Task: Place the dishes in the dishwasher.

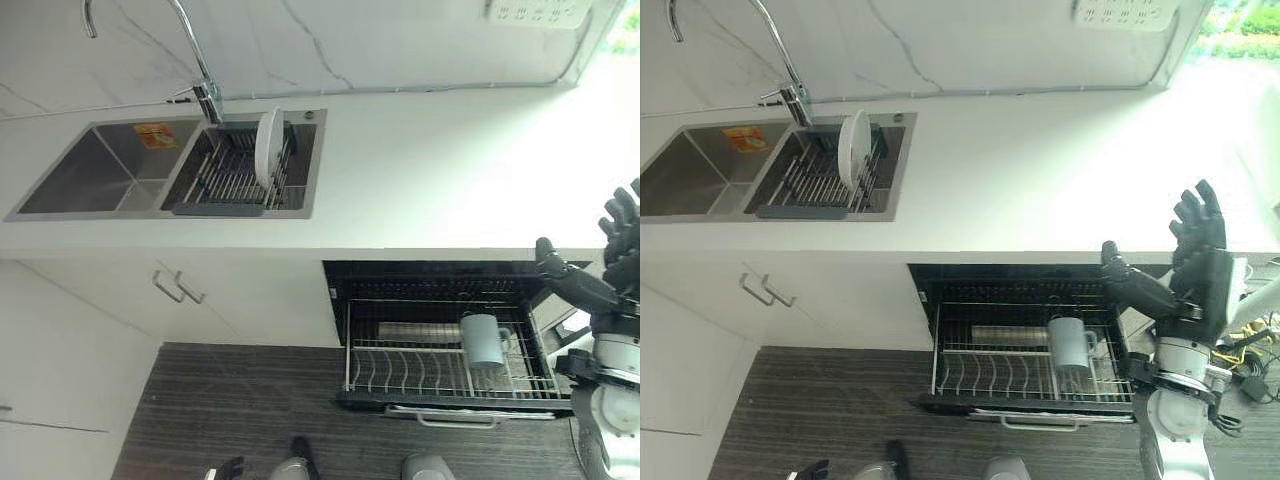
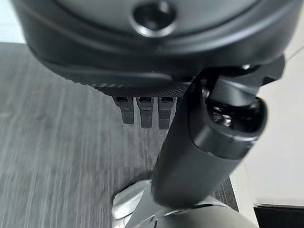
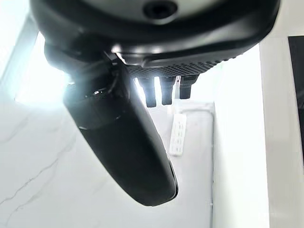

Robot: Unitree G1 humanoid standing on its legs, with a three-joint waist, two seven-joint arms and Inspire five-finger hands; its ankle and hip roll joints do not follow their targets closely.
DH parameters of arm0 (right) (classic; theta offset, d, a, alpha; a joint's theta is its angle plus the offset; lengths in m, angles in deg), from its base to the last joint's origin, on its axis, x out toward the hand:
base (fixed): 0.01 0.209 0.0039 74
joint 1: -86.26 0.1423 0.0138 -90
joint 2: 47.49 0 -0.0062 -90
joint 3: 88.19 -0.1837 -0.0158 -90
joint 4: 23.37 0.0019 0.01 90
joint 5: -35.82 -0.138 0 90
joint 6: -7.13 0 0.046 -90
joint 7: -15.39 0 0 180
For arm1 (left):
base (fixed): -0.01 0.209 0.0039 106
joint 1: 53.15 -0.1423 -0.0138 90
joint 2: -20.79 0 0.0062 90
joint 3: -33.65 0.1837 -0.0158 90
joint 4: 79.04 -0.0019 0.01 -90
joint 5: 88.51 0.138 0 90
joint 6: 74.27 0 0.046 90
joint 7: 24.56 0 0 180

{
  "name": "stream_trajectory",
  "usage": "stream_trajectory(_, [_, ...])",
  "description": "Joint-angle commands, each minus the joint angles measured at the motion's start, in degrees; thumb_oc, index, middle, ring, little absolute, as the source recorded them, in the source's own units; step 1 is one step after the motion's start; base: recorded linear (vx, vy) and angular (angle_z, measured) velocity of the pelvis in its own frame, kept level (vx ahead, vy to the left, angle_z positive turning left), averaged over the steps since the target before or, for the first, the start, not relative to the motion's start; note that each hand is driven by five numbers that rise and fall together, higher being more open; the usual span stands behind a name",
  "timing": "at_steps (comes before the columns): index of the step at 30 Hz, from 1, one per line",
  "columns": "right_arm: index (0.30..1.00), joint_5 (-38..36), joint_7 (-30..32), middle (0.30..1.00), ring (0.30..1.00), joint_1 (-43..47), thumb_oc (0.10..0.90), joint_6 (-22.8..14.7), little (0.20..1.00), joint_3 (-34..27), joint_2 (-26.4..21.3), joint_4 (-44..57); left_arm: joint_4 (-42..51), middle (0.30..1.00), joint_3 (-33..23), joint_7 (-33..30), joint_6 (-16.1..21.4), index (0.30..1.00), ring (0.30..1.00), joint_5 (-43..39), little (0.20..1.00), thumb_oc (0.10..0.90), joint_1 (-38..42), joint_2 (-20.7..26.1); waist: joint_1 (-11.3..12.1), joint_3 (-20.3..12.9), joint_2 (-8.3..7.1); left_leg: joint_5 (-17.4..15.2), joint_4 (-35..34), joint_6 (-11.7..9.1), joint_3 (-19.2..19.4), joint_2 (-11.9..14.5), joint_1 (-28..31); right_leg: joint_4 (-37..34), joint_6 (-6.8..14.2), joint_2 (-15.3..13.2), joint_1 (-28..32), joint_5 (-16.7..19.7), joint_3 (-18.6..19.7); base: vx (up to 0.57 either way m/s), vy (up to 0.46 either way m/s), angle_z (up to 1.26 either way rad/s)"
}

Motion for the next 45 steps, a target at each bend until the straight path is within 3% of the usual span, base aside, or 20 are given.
stream_trajectory(1, [0.900, 1.97, 0.62, 0.900, 0.900, 4.56, 0.800, -4.65, 0.900, -1.63, -2.85, 7.84, 5.29, 0.900, 1.06, -0.32, 0.66, 0.900, 0.900, 2.40, 0.900, 0.800, 2.36, 0.45, 0.74, -1.45, 1.39, -7.38, -0.51, 1.56, -2.25, 0.21, 4.23, -0.32, 0.25, 1.95, -2.65, 3.12, -3.05, 0.12, 0.171, -0.02])
stream_trajectory(3, [0.900, 3.42, 2.08, 0.900, 0.900, 5.01, 0.800, -4.71, 0.900, -1.20, -1.77, 8.34, 4.99, 0.900, 1.64, -0.38, -0.23, 0.900, 0.900, 3.18, 0.900, 0.800, 1.81, 0.95, 1.06, -1.64, 1.61, -8.95, -0.51, 3.19, -1.05, -1.28, 4.58, -0.32, 1.61, 0.96, -3.78, 6.97, -4.87, 0.15, 0.223, -0.07])
stream_trajectory(6, [0.900, 2.36, 0.79, 0.900, 0.900, 5.74, 0.800, -4.30, 0.900, -0.92, -1.07, 8.37, 5.04, 0.900, 1.70, -1.18, -0.67, 0.900, 0.900, 3.95, 0.900, 0.800, 0.90, 1.14, 2.11, -1.79, 1.79, -10.11, -0.51, 3.88, 2.13, -0.88, 4.79, -0.04, 1.87, 0.40, -4.48, 9.56, -9.61, 0.08, 0.202, -0.66])
stream_trajectory(8, [0.900, 2.39, 0.71, 0.900, 0.900, 6.50, 0.800, -4.14, 0.900, 0.04, -1.04, 7.59, 4.66, 0.900, 1.46, -2.16, -1.85, 0.900, 0.900, 2.71, 0.900, 0.800, 1.18, 1.62, 2.16, -1.47, 1.33, -11.08, -0.51, 4.38, 3.94, -1.29, 4.67, 1.83, 1.45, 5.00, -6.06, 7.85, -11.23, 0.04, 0.102, -1.14])
stream_trajectory(11, [0.900, 2.21, -0.15, 0.900, 0.900, 6.30, 0.800, -3.78, 0.900, 0.18, -0.99, 7.72, 4.33, 0.900, 0.79, -3.89, -2.65, 0.900, 0.900, 3.59, 0.900, 0.800, 0.87, 0.95, 2.55, -1.76, 0.73, -10.87, -0.51, 3.94, 5.30, -1.83, 4.59, -0.31, -0.03, 8.68, -5.47, 6.75, -14.27, 0.04, 0.006, -0.31])
stream_trajectory(14, [0.900, 1.39, -0.46, 0.900, 0.900, 5.97, 0.800, -4.29, 0.900, 0.31, -1.34, 7.64, 3.91, 0.900, 0.71, -6.66, -1.65, 0.900, 0.900, 6.05, 0.900, 0.800, 0.47, 0.38, 2.81, -1.52, -0.26, -10.83, -0.51, 3.69, 5.77, -3.04, 4.71, -0.32, -0.81, 9.41, -6.40, 5.78, -15.22, 0.01, -0.036, -0.23])
stream_trajectory(17, [0.900, 0.04, -0.67, 0.900, 0.900, 4.81, 0.800, -4.82, 0.900, -0.12, -1.90, 7.34, 4.82, 0.900, 0.89, -10.35, -1.32, 0.900, 0.900, 9.03, 0.900, 0.800, 0.35, 0.69, 2.17, -1.53, -0.98, -10.28, -0.51, 3.67, 5.67, -4.33, 5.30, -0.32, -2.19, 10.01, -6.96, 3.31, -12.67, 0.01, -0.111, -0.11])
stream_trajectory(18, [0.900, -0.19, -0.90, 0.900, 0.900, 4.85, 0.800, -5.64, 0.900, 0.25, -2.04, 6.81, 6.19, 0.900, 0.60, -11.17, -0.33, 0.900, 0.900, 10.31, 0.900, 0.800, 0.12, 0.97, 2.64, -1.68, -1.19, -10.02, -0.51, 3.27, 7.55, -4.38, 6.06, -0.32, -2.64, 8.87, -6.57, 2.08, -14.32, -0.01, -0.102, 0.11])
stream_trajectory(21, [0.900, -0.17, -1.94, 0.900, 0.900, 4.58, 0.800, -6.33, 0.900, 0.39, -2.63, 6.72, 7.95, 0.900, 0.70, -14.64, -1.04, 0.900, 0.900, 11.51, 0.900, 0.800, 0.19, 1.08, 2.49, -1.53, -1.78, -9.90, -0.51, 3.06, 8.34, -6.09, 8.08, -0.32, -3.18, 8.13, -6.66, 1.73, -12.94, 0.04, -0.070, 0.03])
stream_trajectory(22, [0.900, 0.03, -2.24, 0.900, 0.900, 4.48, 0.800, -6.52, 0.900, 0.24, -3.00, 6.64, 8.21, 0.900, 0.89, -15.74, -1.34, 0.900, 0.900, 11.83, 0.900, 0.800, 0.42, 1.23, 2.73, -1.43, -2.68, -9.12, -0.51, 2.65, 9.16, -7.10, 8.96, -0.32, -3.55, 6.98, -6.10, 1.55, -13.06, 0.05, -0.079, -0.08])
stream_trajectory(23, [0.900, 0.01, -2.30, 0.900, 0.900, 4.22, 0.800, -6.53, 0.900, 0.06, -3.64, 6.54, 8.40, 0.900, 1.10, -16.55, -1.40, 0.900, 0.900, 12.44, 0.900, 0.800, 0.85, 1.41, 3.17, -0.94, -3.94, -4.43, 0.82, 1.34, 8.53, -7.57, 8.37, -0.32, -4.19, 6.03, -5.45, 1.46, -12.06, 0.04, -0.125, -0.08])
stream_trajectory(24, [0.900, -0.68, -2.44, 0.900, 0.900, 4.40, 0.800, -6.89, 0.900, 0.22, -4.28, 5.76, 8.72, 0.900, 1.20, -16.67, -2.13, 0.900, 0.900, 12.33, 0.900, 0.800, 1.45, 1.71, 3.58, 0.09, -4.20, -1.52, 7.69, -0.31, 6.63, -5.81, 4.29, -0.32, -5.22, 6.42, -4.64, 1.25, -10.92, 0.04, -0.110, -0.14])
stream_trajectory(27, [0.900, -0.07, -2.88, 0.900, 0.900, 5.98, 0.800, -7.44, 0.900, 1.36, -3.99, 4.26, 9.08, 0.900, 0.73, -16.12, -2.65, 0.900, 0.900, 10.80, 0.900, 0.800, 2.03, 1.55, 4.41, 0.69, -4.07, -0.83, 4.47, 0.10, 4.88, -4.68, 3.14, -0.32, -5.33, 6.96, -3.55, 1.12, -8.54, 0.11, 0.047, -0.26])
stream_trajectory(29, [0.900, 0.33, -3.21, 0.900, 0.900, 6.69, 0.800, -6.03, 0.900, 2.09, -4.06, 4.88, 8.67, 0.900, 0.50, -13.81, -6.78, 0.900, 0.900, 6.79, 0.900, 0.800, 2.47, 1.15, 4.30, 0.37, -2.93, 0.82, -0.51, -0.54, 2.98, -1.01, 2.42, -0.32, -5.08, 8.04, -2.55, -0.07, -6.65, 0.21, 0.199, -0.58])
stream_trajectory(32, [0.900, 0.83, -2.33, 0.900, 0.900, 6.82, 0.800, -5.48, 0.900, 2.66, -4.40, 5.34, 6.60, 0.900, -0.19, -12.69, -6.49, 0.900, 0.900, 6.05, 0.900, 0.800, 2.35, 0.37, 4.11, 0.08, -1.97, 1.48, -0.51, -1.72, 0.44, 2.12, -0.45, -0.32, -5.13, 9.01, -1.71, -1.10, -5.51, 0.16, 0.154, -0.43])
stream_trajectory(33, [0.900, 1.73, -1.27, 0.900, 0.900, 6.61, 0.800, -4.70, 0.900, 2.88, -4.31, 5.95, 5.35, 0.900, -0.31, -12.08, -5.37, 0.900, 0.900, 7.60, 0.900, 0.800, 2.22, -0.20, 3.72, -0.15, -1.43, 1.69, -0.51, -2.35, -0.85, 4.33, -1.47, -0.32, -4.97, 9.03, -1.01, -1.69, -4.91, 0.25, 0.226, -0.52])
stream_trajectory(36, [0.900, 1.48, -1.33, 0.900, 0.900, 5.73, 0.800, -4.52, 0.900, 2.58, -4.63, 6.51, 5.70, 0.900, 0.42, -10.10, -3.94, 0.900, 0.900, 7.72, 0.900, 0.800, 1.77, -0.54, 3.01, -0.35, -0.79, 1.05, -0.51, -2.76, -1.55, 6.44, -1.01, -0.32, -4.42, 8.28, -0.13, -1.96, -4.34, 0.26, 0.283, -0.43])
stream_trajectory(38, [0.900, 1.49, -1.15, 0.900, 0.900, 5.22, 0.800, -4.04, 0.900, 1.69, -4.96, 6.75, 5.28, 0.900, 0.59, -6.71, -5.82, 0.900, 0.900, 5.81, 0.900, 0.800, 1.55, -0.41, 2.42, -0.47, -0.31, -0.09, -0.51, -2.59, -1.19, 6.65, 0.17, -0.32, -4.04, 7.55, 0.49, -2.05, -4.41, 0.26, 0.350, -0.33])
stream_trajectory(41, [0.900, 1.03, 0.43, 0.900, 0.900, 4.93, 0.800, -3.07, 0.900, 0.38, -4.83, 6.22, 3.69, 0.900, 1.12, -3.78, -5.36, 0.900, 0.900, 6.73, 0.900, 0.800, 1.74, -0.84, 1.47, -1.12, 0.11, -1.64, -0.51, -2.03, 1.84, 6.36, 1.61, -0.32, -3.16, 5.56, 1.18, -1.50, -6.32, 0.30, 0.408, -0.13])
stream_trajectory(45, [0.900, -0.69, -0.65, 0.900, 0.900, 4.97, 0.800, -1.91, 0.900, -1.35, -3.58, 5.61, 3.42, 0.900, 2.65, -2.57, -7.55, 0.900, 0.900, 4.18, 0.900, 0.800, 3.73, 0.49, 0.38, -2.23, 0.70, -6.58, -0.51, 1.50, 2.59, 0.94, 4.57, -0.32, 0.22, 1.87, -1.26, 3.26, -6.67, 0.27, 0.413, -0.04])
